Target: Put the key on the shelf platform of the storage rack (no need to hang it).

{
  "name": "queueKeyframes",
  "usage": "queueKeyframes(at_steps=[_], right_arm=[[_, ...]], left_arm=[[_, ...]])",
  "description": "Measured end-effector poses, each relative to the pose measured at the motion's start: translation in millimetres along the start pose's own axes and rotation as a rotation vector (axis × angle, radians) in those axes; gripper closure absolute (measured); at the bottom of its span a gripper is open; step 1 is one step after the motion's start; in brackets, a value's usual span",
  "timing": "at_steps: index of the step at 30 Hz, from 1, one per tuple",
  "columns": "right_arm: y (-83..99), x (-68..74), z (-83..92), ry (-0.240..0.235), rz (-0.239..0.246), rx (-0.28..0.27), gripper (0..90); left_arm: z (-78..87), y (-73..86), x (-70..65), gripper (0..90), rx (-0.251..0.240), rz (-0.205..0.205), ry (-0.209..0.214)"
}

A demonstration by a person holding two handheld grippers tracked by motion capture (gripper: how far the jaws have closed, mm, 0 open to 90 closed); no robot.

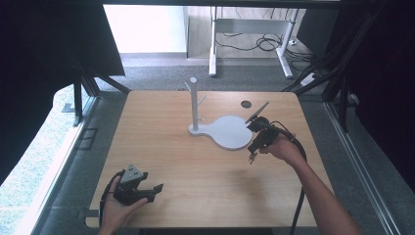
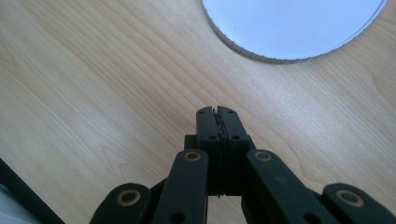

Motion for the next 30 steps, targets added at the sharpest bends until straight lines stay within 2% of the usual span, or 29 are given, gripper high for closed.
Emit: queueKeyframes(at_steps=[21, 30], right_arm=[[-23.2, -7.4, 1.7, 0.001, 0.003, -0.006, 89.9], [-32.2, -12.6, 0.6, -0.001, -0.014, -0.013, 89.9]], left_arm=[[-0.5, 0.7, 0.4, 26.2, 0.005, -0.001, 0.001], [-0.7, 0.8, 1.0, 26.2, 0.004, 0.002, 0.000]])
Point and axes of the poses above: each handheld gripper's, and its own axes: z roughly backward along the jaws, y roughly out of its underside, x roughly to its left, the point moved 10 cm from there along -z, roughly forward along the jaws, and after that the axes turned 5 degrees about -y, right-handed, at the moved point
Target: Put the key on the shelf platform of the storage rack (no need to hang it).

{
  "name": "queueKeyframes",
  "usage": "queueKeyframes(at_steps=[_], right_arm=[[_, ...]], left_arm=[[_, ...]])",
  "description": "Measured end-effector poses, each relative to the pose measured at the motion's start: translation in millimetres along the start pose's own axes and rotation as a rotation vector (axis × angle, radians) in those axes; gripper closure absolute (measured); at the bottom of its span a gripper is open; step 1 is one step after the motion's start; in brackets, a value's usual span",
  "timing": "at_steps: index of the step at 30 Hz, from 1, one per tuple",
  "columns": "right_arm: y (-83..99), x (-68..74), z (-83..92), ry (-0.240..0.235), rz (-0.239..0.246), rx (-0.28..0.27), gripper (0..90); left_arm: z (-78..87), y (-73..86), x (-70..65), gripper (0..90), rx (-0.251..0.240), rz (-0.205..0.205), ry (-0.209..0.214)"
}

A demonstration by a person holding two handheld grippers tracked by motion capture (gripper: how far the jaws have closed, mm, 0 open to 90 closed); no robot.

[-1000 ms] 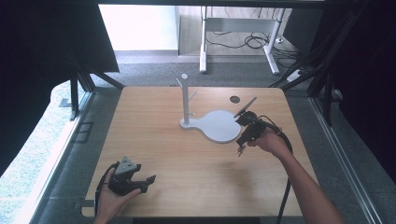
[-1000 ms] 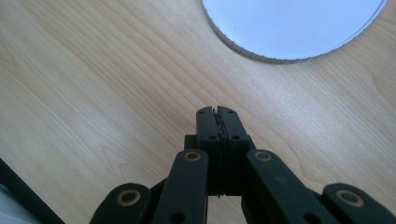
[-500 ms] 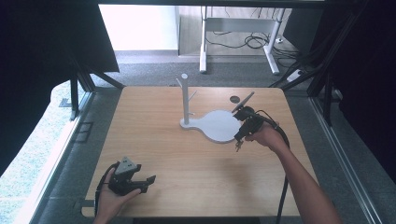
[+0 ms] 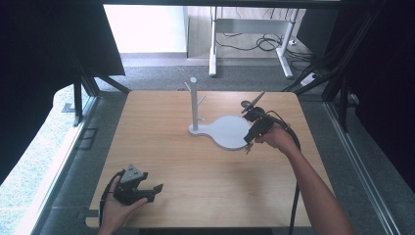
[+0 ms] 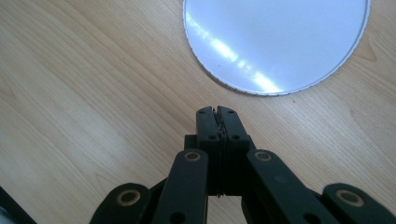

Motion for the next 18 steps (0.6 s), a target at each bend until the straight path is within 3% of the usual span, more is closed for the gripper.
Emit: queueKeyframes(at_steps=[18], right_arm=[[-17.8, -5.8, -4.4, -0.004, -0.017, -0.008, 89.8]], left_arm=[[-0.7, 0.4, 0.0, 26.2, 0.003, -0.002, 0.001]])
Point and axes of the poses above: each handheld gripper's, and its own axes: z roughly backward along the jaws, y roughly out of its underside, x roughly to its left, the point moved 10 cm from there along -z, roughly forward along the jaws, and after that the axes turned 5 degrees about -y, right-handed, at the moved point
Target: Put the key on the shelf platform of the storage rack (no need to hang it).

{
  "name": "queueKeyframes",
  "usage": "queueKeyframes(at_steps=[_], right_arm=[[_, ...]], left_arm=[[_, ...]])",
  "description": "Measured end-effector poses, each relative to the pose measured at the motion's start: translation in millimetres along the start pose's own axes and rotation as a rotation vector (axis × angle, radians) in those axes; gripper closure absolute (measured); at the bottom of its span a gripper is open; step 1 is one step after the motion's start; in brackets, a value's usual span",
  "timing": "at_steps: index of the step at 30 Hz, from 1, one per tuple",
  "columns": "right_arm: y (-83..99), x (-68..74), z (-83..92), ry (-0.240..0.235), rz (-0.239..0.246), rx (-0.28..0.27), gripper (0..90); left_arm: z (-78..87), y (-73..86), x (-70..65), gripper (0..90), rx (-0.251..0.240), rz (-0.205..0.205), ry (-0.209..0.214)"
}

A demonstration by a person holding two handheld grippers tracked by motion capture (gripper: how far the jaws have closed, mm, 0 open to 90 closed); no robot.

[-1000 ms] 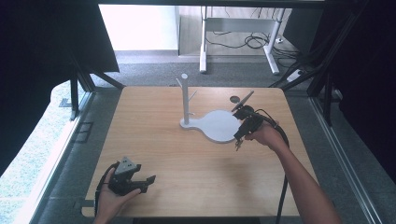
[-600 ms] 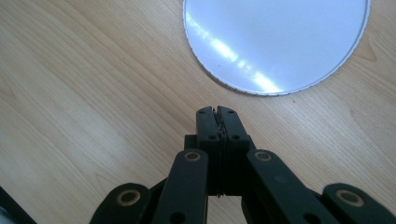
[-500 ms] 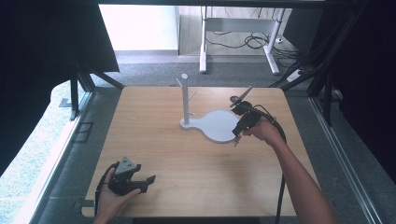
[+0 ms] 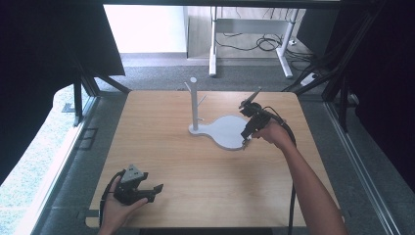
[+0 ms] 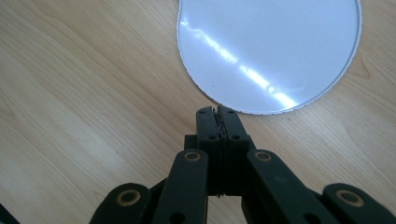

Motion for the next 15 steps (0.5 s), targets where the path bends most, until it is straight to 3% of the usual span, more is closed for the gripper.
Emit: queueKeyframes(at_steps=[15], right_arm=[[-21.2, -3.2, -5.4, 0.007, -0.015, -0.005, 89.8]], left_arm=[[1.3, -0.4, 1.8, 26.2, -0.004, 0.002, 0.000]])
Point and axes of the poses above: each handheld gripper's, and its own axes: z roughly backward along the jaws, y roughly out of its underside, x roughly to its left, the point moved 10 cm from there along -z, roughly forward along the jaws, and after that the axes turned 5 degrees about -y, right-handed, at the moved point
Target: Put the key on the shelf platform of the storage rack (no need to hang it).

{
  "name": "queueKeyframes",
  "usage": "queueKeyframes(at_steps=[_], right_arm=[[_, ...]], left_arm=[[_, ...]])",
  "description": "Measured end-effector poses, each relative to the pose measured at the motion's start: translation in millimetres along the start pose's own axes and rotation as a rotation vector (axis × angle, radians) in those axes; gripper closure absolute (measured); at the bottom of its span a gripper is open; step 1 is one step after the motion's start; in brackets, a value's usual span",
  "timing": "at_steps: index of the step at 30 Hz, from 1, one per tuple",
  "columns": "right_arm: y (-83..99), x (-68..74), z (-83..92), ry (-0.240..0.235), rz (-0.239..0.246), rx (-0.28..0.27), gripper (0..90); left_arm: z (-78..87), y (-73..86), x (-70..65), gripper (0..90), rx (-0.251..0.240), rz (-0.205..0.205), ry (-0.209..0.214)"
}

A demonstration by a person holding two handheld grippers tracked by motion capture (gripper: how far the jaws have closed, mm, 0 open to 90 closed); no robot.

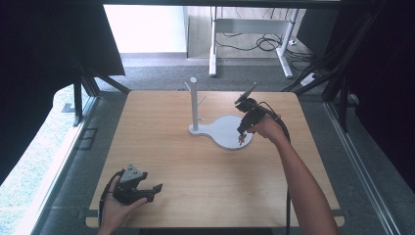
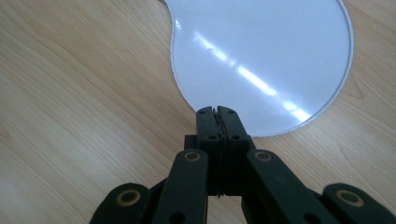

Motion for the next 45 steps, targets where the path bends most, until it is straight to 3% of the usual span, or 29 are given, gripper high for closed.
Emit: queueKeyframes(at_steps=[6, 28, 45], right_arm=[[-7.6, 1.8, -1.1, 0.008, 0.023, 0.014, 89.8], [-25.6, -7.4, -16.3, -0.004, -0.021, 0.004, 89.8], [-44.9, -3.7, -29.3, 0.007, -0.013, 0.014, 89.8]], left_arm=[[0.5, -0.3, -0.1, 26.1, -0.002, 0.002, 0.003], [0.3, -0.1, -0.4, 26.1, 0.000, 0.000, 0.004], [0.6, 0.5, 1.0, 26.1, 0.002, -0.005, 0.003]])
Point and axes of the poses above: each handheld gripper's, and its own axes: z roughly backward along the jaws, y roughly out of its underside, x roughly to its left, the point moved 10 cm from there along -z, roughly forward along the jaws, and after that the axes turned 5 degrees about -y, right-handed, at the moved point
